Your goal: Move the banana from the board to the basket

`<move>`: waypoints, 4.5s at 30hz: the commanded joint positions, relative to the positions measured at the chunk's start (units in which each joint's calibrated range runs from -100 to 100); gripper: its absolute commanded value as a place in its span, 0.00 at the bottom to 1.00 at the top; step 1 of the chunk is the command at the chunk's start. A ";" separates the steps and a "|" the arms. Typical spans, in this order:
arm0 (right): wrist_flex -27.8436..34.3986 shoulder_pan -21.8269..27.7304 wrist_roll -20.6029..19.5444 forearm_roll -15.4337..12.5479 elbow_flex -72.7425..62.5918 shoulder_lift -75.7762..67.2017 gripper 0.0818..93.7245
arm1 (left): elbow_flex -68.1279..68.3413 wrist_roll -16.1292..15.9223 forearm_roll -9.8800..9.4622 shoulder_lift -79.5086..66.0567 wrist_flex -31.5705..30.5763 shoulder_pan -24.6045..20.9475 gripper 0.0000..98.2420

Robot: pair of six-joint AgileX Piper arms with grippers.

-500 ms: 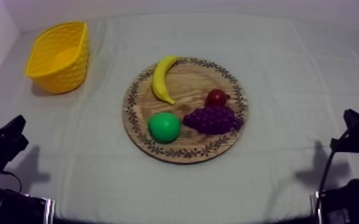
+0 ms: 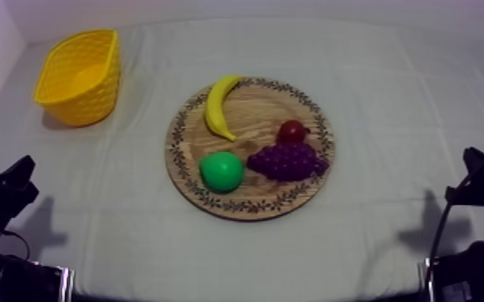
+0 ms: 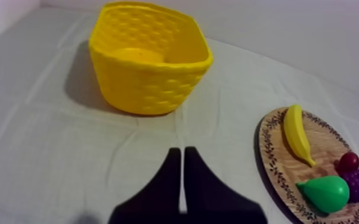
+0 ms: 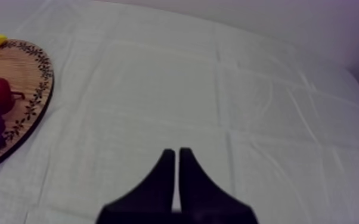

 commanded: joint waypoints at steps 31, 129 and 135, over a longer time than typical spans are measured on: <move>-0.01 0.02 0.00 -0.04 -0.03 -0.02 0.00 | 0.04 0.00 0.02 0.00 0.01 0.01 0.00; -0.01 0.02 0.01 -0.04 -0.03 -0.02 0.00 | -76.99 11.05 -5.18 107.81 7.87 24.11 0.34; -0.01 0.02 0.00 -0.04 -0.03 -0.02 0.00 | -74.97 11.86 -4.33 108.47 6.72 23.14 0.52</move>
